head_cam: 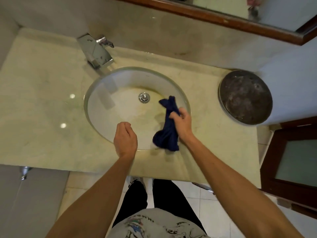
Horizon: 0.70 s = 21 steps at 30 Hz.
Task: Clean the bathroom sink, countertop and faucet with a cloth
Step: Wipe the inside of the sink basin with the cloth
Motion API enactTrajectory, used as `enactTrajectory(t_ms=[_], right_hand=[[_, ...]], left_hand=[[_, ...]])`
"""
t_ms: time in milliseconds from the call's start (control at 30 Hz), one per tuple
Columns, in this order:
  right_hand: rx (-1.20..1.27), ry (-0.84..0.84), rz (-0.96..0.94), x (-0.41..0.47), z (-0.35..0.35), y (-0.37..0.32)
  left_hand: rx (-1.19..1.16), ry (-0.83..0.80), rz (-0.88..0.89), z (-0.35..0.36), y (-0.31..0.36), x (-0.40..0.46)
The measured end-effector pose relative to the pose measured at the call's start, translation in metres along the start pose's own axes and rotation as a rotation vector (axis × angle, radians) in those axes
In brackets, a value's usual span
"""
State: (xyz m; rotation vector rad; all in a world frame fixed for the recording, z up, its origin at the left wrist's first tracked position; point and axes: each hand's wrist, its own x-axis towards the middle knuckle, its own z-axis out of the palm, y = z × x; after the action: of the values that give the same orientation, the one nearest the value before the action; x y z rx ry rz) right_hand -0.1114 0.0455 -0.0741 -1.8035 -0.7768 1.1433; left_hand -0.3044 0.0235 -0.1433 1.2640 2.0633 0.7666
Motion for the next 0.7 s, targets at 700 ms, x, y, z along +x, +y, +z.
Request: enactTrajectory(t_ms=[700], right_hand=[[-0.829, -0.36, -0.45, 0.153, 0.004, -0.029]], left_hand=[[0.225, 0.009, 0.024, 0.01, -0.001, 0.003]])
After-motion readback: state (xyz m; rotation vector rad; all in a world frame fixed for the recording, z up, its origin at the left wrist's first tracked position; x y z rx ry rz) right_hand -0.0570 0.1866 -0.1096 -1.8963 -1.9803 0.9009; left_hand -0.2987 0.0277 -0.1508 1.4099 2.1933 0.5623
